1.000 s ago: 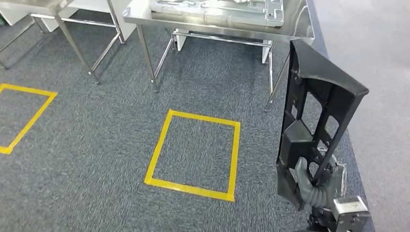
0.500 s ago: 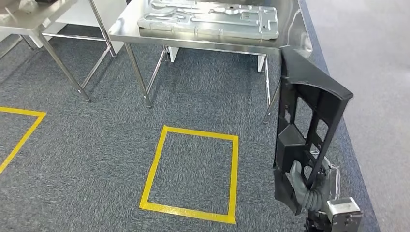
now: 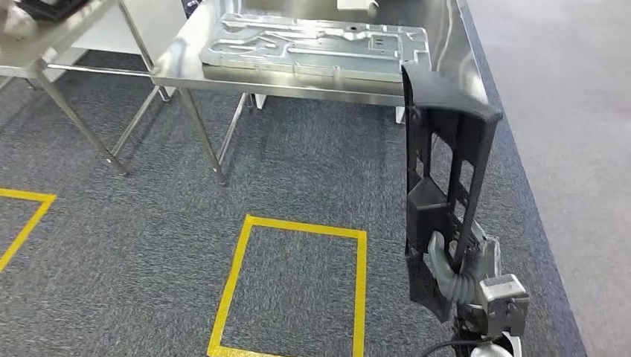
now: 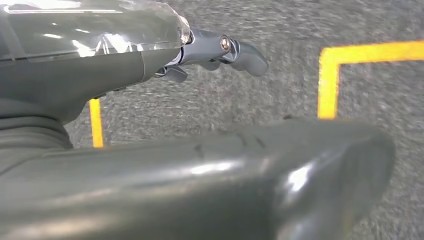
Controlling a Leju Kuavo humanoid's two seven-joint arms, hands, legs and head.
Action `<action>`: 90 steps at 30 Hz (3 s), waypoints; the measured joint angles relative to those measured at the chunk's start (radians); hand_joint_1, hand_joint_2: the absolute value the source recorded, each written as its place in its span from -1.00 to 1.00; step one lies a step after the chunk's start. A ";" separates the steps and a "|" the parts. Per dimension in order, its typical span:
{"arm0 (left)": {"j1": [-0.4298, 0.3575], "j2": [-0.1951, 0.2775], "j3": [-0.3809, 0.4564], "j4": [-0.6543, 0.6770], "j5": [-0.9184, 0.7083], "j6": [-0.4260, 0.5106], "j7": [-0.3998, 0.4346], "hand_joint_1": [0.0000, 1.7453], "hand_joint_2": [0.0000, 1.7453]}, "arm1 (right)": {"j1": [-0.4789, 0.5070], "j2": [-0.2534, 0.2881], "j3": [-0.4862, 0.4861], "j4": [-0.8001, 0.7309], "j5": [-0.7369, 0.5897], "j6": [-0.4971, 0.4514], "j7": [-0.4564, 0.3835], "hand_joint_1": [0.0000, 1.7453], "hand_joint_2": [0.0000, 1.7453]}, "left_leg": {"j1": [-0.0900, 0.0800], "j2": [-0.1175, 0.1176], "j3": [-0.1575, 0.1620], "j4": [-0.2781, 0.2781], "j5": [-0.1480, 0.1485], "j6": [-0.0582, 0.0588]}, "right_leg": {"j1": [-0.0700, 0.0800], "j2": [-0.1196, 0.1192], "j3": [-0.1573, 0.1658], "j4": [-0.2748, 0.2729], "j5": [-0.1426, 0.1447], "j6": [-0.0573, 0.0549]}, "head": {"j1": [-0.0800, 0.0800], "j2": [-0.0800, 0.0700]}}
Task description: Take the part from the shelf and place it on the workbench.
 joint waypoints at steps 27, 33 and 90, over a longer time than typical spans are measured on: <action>-0.001 -0.036 0.046 0.006 0.019 0.002 0.087 -1.00 -1.00 | -0.491 -0.181 -0.069 0.166 -0.117 0.057 0.153 1.00 1.00 | -0.014 -0.022 -0.124 0.063 0.050 0.057 | 0.012 0.022 -0.014 0.063 -0.072 0.013 | 0.000 0.000; -0.013 -0.042 0.062 0.007 0.021 0.003 0.086 -1.00 -1.00 | -0.593 -0.193 -0.040 0.190 -0.104 0.047 0.179 1.00 1.00 | -0.020 -0.021 -0.127 0.147 0.076 0.024 | 0.015 0.024 0.044 -0.028 -0.013 -0.029 | 0.003 0.000; -0.019 -0.054 0.113 0.010 0.019 0.013 0.115 -1.00 -1.00 | -0.600 -0.262 -0.026 0.241 -0.073 0.075 0.239 1.00 1.00 | -0.018 -0.032 -0.253 0.077 0.164 0.049 | -0.020 0.024 0.047 0.066 -0.073 0.060 | 0.002 0.000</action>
